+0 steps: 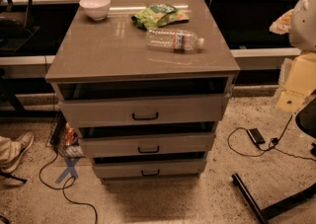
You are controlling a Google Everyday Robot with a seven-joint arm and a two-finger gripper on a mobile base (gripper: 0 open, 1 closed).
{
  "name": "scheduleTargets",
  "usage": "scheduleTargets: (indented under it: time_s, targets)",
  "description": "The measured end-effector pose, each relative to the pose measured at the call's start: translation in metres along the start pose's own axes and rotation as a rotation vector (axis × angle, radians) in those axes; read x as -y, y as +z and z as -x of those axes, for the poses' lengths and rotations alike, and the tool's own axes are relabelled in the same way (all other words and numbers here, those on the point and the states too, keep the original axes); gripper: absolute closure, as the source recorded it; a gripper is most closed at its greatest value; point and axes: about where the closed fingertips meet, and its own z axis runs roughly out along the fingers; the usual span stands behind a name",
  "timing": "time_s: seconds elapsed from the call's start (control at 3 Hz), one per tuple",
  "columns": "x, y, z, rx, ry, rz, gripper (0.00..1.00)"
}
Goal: Open bottom drawer
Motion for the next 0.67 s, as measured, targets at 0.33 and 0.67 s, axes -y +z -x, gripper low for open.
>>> scheduleTargets:
  time_s: [0.33,0.67]
  targets:
    - [0.0,0.0,0.0,0.0,0.0,0.0,0.0]
    - [-0.012,0.051,-0.003,-0.014,-0.045,0.056,0.0]
